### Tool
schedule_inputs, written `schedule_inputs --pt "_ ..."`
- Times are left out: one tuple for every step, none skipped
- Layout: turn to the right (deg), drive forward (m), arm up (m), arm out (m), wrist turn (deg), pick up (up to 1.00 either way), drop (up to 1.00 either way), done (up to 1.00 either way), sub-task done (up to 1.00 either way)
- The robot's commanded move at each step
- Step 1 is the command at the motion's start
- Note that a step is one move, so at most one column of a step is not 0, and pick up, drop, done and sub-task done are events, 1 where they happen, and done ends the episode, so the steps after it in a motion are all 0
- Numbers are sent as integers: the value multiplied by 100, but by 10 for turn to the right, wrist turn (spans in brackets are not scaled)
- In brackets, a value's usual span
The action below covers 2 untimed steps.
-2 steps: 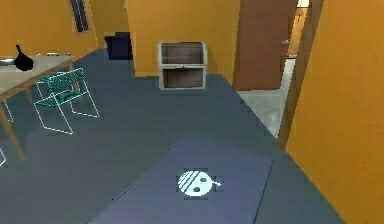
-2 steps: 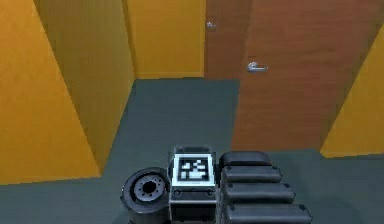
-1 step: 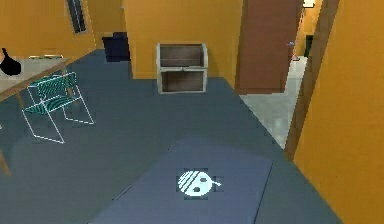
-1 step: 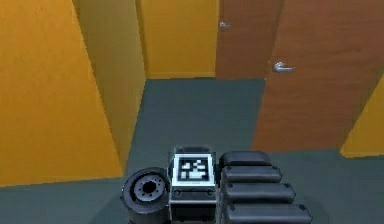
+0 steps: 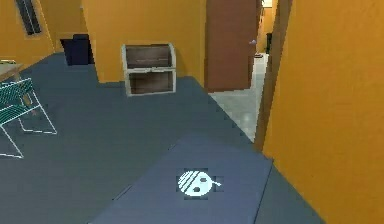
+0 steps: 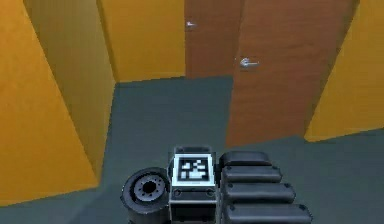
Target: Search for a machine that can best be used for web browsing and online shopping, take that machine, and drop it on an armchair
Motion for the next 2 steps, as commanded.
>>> schedule_inputs --pt "0 100 0 0 0 0 0 0 0" --pt "30 0 0 0 0 0 0 0 0"
